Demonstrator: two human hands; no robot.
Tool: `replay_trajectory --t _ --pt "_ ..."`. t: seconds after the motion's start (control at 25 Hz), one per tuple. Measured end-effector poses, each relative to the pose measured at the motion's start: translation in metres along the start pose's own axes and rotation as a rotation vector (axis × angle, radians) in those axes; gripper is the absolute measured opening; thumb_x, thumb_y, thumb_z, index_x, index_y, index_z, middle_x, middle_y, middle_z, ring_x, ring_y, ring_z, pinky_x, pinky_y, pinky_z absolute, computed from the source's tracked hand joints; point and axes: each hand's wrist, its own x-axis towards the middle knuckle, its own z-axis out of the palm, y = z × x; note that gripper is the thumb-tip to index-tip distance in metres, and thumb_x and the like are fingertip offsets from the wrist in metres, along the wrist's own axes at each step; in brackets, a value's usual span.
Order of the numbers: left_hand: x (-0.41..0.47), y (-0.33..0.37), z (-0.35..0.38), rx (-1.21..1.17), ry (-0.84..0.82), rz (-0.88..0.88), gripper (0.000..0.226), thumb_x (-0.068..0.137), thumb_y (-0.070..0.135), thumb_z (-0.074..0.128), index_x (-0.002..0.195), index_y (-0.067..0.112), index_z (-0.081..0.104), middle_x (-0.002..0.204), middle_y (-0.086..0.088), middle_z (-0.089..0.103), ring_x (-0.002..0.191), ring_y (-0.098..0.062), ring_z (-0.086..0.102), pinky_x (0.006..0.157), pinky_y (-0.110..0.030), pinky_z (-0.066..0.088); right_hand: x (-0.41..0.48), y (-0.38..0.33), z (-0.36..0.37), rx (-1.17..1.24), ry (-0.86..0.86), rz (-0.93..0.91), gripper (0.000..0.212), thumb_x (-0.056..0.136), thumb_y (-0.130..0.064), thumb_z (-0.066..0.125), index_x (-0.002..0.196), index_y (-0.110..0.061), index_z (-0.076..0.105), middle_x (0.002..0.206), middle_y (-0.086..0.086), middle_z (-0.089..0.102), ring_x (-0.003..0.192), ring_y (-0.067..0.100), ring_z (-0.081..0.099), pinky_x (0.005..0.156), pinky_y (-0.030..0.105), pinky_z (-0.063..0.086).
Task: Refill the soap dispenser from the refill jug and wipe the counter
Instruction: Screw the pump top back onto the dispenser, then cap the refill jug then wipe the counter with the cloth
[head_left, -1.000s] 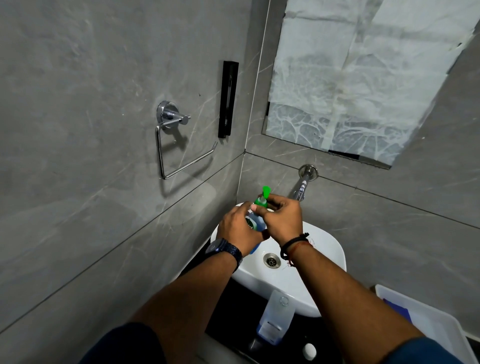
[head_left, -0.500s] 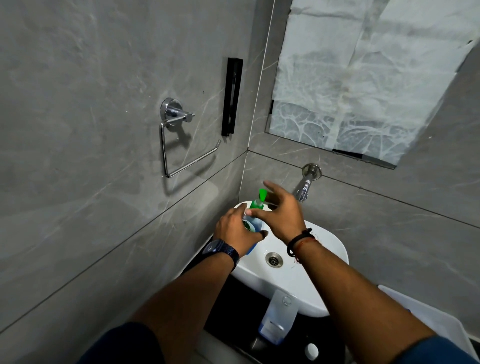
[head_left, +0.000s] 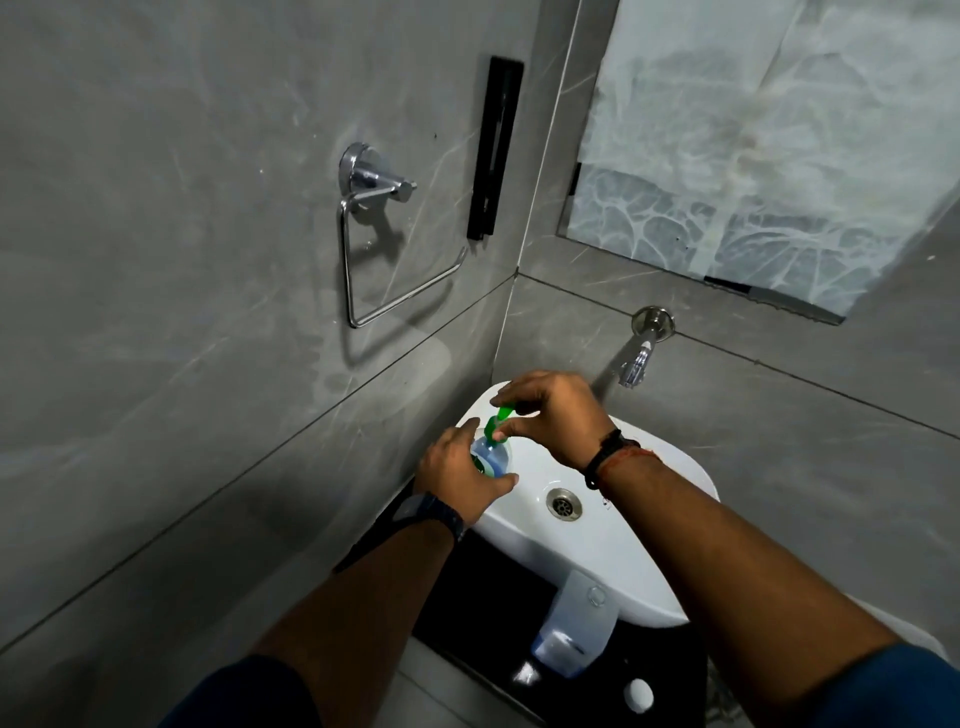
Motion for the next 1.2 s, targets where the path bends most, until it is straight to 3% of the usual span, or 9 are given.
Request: replay_trajectory --t 0.16,0.28,0.44,0.64,0.8,0.92,1.04,1.12,1.2 --pt "-0.003 -0.04 0.009 -0.073 0.002 -0.074 0.07 0.062 0.031 0.084 0.123 0.01 0.056 0.12 -0.01 0.062 0.11 -0.028 0.057 0.094 -0.035 0.046 0.006 0.019 0.035 -0.081 -0.044 -0.027 0.071 0.064 -0.032 0.086 0.129 -0.019 0.059 0.126 0.006 0.062 0.109 0.023 0.059 0.092 0.036 0.05" --pt "-0.004 -0.071 0.019 -0.152 0.003 -0.161 0.056 0.068 0.019 0.081 0.117 0.004 0.057 0.115 -0.014 0.064 0.109 -0.03 0.058 0.09 -0.029 0.043 0.007 0.032 0.064 -0.048 0.015 0.005 0.065 0.068 -0.044 0.08 0.125 -0.021 0.061 0.12 0.003 0.066 0.099 0.019 0.062 0.085 0.034 0.052" --pt "-0.01 -0.101 0.034 -0.252 0.08 -0.284 0.074 0.057 0.009 0.088 0.123 0.001 0.055 0.123 -0.017 0.059 0.115 -0.032 0.054 0.087 -0.024 0.035 0.007 0.048 0.096 0.006 0.042 0.021 0.052 0.074 -0.045 0.076 0.12 -0.023 0.064 0.112 0.0 0.069 0.093 0.016 0.063 0.082 0.032 0.053" --pt "-0.008 -0.145 0.056 -0.294 0.035 -0.362 0.082 0.058 0.006 0.087 0.131 0.004 0.047 0.132 -0.017 0.051 0.122 -0.032 0.048 0.098 -0.037 0.04 0.004 0.073 0.132 0.01 0.061 0.077 0.051 0.081 -0.04 0.069 0.127 -0.023 0.058 0.123 0.0 0.065 0.11 0.018 0.059 0.094 0.037 0.051" --pt "-0.006 -0.166 0.065 -0.277 -0.002 -0.336 0.096 0.054 0.018 0.09 0.136 0.014 0.042 0.137 -0.012 0.048 0.125 -0.031 0.047 0.096 -0.032 0.04 -0.005 0.09 0.151 -0.025 0.034 0.118 0.054 0.083 -0.043 0.063 0.132 -0.023 0.053 0.132 -0.002 0.06 0.12 0.018 0.054 0.103 0.027 0.041" --pt "-0.015 -0.167 0.064 -0.128 0.013 -0.343 0.128 0.038 0.042 0.093 0.145 0.018 0.027 0.148 -0.013 0.033 0.134 -0.035 0.031 0.104 -0.05 0.035 -0.014 0.094 0.149 -0.044 0.06 0.153 0.05 0.085 -0.043 0.063 0.13 -0.023 0.055 0.13 -0.002 0.062 0.12 0.018 0.054 0.102 0.021 0.033" --pt "-0.045 -0.152 0.063 0.088 0.239 -0.245 0.119 0.037 0.074 0.074 0.134 0.015 0.038 0.133 -0.019 0.045 0.119 -0.04 0.043 0.092 -0.059 0.041 -0.029 0.092 0.128 -0.043 0.124 0.167 0.044 0.085 -0.04 0.064 0.125 -0.021 0.06 0.123 0.0 0.066 0.113 0.019 0.058 0.097 0.03 0.047" --pt "-0.057 -0.136 0.066 0.108 0.315 -0.159 0.113 0.042 0.081 0.064 0.13 0.013 0.041 0.126 -0.018 0.05 0.114 -0.038 0.046 0.091 -0.054 0.041 -0.043 0.093 0.109 -0.039 0.178 0.167 0.039 0.085 -0.038 0.065 0.119 -0.02 0.063 0.114 -0.001 0.068 0.103 0.018 0.061 0.088 0.029 0.05" --pt "-0.067 -0.113 0.076 0.093 0.287 -0.031 0.11 0.046 0.082 0.063 0.129 0.012 0.044 0.128 -0.015 0.051 0.118 -0.032 0.046 0.097 -0.046 0.039 -0.069 0.1 0.083 -0.062 0.242 0.172 0.032 0.084 -0.036 0.066 0.111 -0.02 0.066 0.102 -0.002 0.069 0.087 0.013 0.062 0.079 0.022 0.045"
